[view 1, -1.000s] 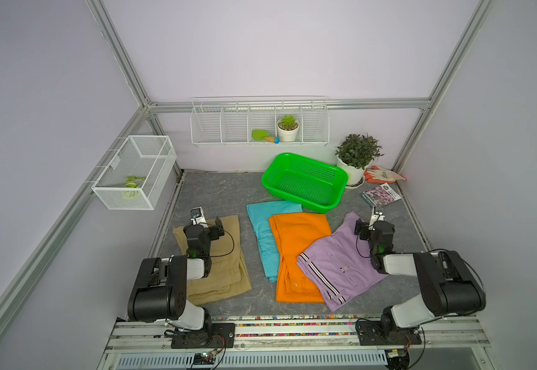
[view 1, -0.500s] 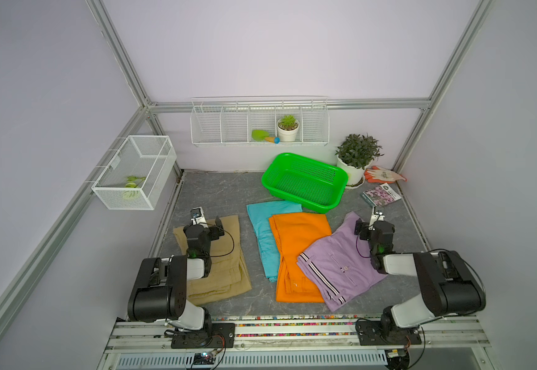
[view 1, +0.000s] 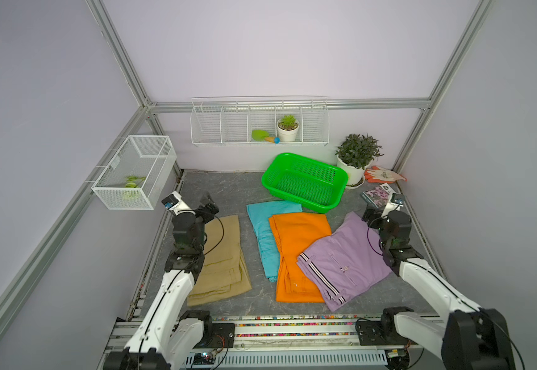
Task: Put the folded long pants in the basket
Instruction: Pick up the long pant at the center of the board.
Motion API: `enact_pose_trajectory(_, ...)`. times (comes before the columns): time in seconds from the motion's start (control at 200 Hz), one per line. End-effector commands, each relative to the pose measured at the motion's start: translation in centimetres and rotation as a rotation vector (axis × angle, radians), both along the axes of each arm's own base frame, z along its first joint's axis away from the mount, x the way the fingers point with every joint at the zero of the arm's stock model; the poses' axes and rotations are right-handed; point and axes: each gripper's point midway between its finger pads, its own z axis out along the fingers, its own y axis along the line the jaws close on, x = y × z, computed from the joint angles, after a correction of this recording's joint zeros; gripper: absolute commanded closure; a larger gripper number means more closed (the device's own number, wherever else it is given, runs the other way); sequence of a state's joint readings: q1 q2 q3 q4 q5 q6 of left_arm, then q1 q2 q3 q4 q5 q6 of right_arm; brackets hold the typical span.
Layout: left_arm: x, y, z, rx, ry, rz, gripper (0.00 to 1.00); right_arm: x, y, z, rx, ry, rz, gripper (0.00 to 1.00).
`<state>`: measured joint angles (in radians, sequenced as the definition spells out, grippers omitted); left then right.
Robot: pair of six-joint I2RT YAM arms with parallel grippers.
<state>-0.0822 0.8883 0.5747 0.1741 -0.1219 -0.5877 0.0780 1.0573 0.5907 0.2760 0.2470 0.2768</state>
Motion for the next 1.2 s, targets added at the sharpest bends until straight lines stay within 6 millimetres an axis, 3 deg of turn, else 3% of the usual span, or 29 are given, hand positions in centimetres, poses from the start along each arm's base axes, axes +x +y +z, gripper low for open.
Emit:
enact_pose_trajectory(0.0,-3.9,-7.0,-9.0,-0.309,0.379,-0.331,0.17,-2.8,3.2,-4.6,0.204,0.269,0.113,0.04)
enact_pose_trajectory(0.085,-7.4,-11.5,-10.7,-0.373,0.535,-0.467,0.25,-4.2,5.0,-4.6,0.268,0.368,0.195,0.05)
enact_pose_trajectory(0.145,-11.0,-15.3,-11.9,-0.382,0.65,-0.545,0.25,-5.1,6.2,-4.7,0.281,0.416,0.264,0.05)
enact_pose_trajectory(0.29,-19.0,-23.7,-12.5,-0.477,0.733,-0.707,0.24,-7.0,7.2,-5.7,0.291,0.485,0.328,0.05)
enact_pose_trajectory(0.425,-23.0,-28.6,-13.8,-0.473,0.813,-0.729,0.23,-7.8,7.4,-6.2,0.303,0.506,0.336,0.06)
enact_pose_trajectory(0.585,-24.2,-34.5,-14.7,-0.416,0.904,-0.815,0.24,-8.3,7.7,-6.6,0.316,0.521,0.348,0.06)
enact_pose_trajectory(0.75,-24.0,-38.0,-15.5,-0.438,0.91,-0.868,0.3,-9.1,7.7,-7.5,0.324,0.534,0.347,0.06)
enact_pose_trajectory(0.955,-23.9,-40.6,-18.3,-0.343,1.016,-0.821,0.29,-9.3,8.0,-7.8,0.326,0.518,0.366,0.05)
enact_pose_trajectory(1.195,-23.7,-40.6,-20.2,-0.298,1.072,-0.772,0.32,-9.2,8.0,-8.3,0.334,0.547,0.366,0.05)
